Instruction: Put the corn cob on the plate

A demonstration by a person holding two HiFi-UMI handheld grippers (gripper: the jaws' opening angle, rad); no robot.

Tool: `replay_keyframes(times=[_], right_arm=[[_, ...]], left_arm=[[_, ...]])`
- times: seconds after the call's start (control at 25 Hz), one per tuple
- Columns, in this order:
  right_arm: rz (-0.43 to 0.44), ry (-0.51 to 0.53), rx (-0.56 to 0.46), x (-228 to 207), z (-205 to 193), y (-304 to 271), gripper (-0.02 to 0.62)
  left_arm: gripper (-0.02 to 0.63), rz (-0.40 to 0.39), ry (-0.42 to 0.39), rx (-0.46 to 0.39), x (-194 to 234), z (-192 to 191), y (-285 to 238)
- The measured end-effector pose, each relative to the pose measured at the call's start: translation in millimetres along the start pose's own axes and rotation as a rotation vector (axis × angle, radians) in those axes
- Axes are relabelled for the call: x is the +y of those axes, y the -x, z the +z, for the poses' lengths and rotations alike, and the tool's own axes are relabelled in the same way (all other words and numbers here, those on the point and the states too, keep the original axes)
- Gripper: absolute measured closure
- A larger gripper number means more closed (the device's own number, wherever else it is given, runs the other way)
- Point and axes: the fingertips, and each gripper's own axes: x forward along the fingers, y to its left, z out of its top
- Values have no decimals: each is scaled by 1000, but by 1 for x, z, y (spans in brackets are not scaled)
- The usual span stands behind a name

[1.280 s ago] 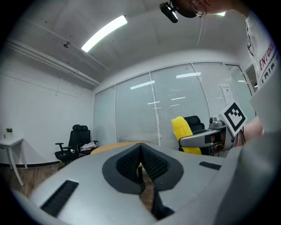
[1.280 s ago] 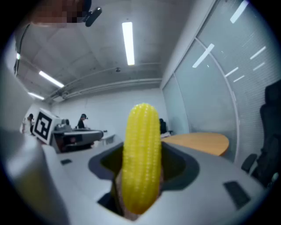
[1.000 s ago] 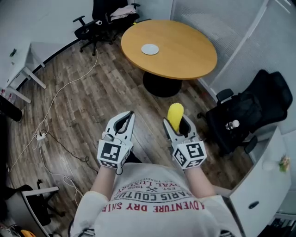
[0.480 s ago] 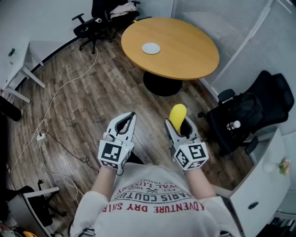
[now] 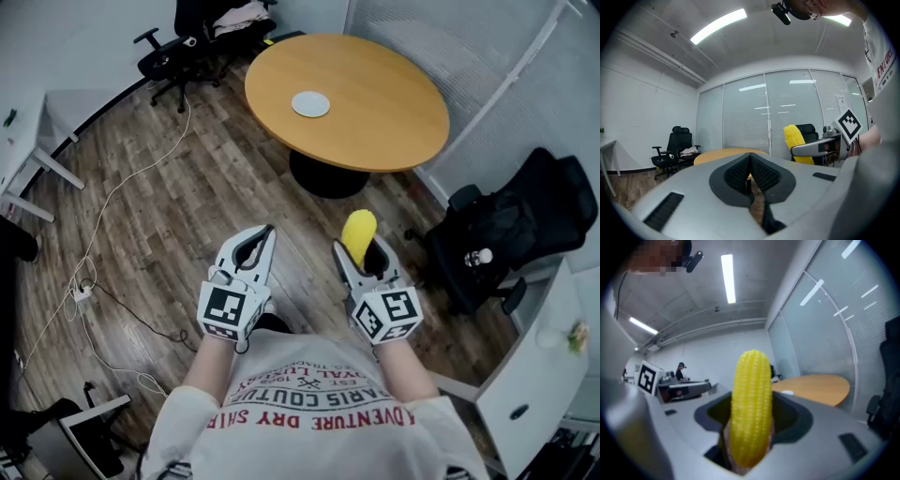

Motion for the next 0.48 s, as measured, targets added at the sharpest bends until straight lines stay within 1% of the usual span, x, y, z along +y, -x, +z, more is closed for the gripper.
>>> replay_keyframes(times=[0.28, 0.48], right_arm=[[-44, -17, -7, 17, 7, -77, 325], [-51, -22, -2, 40, 13, -131, 325]], left_arm=[[574, -27, 2, -11, 86, 3, -18], [574, -35, 10, -2, 145, -1, -22]])
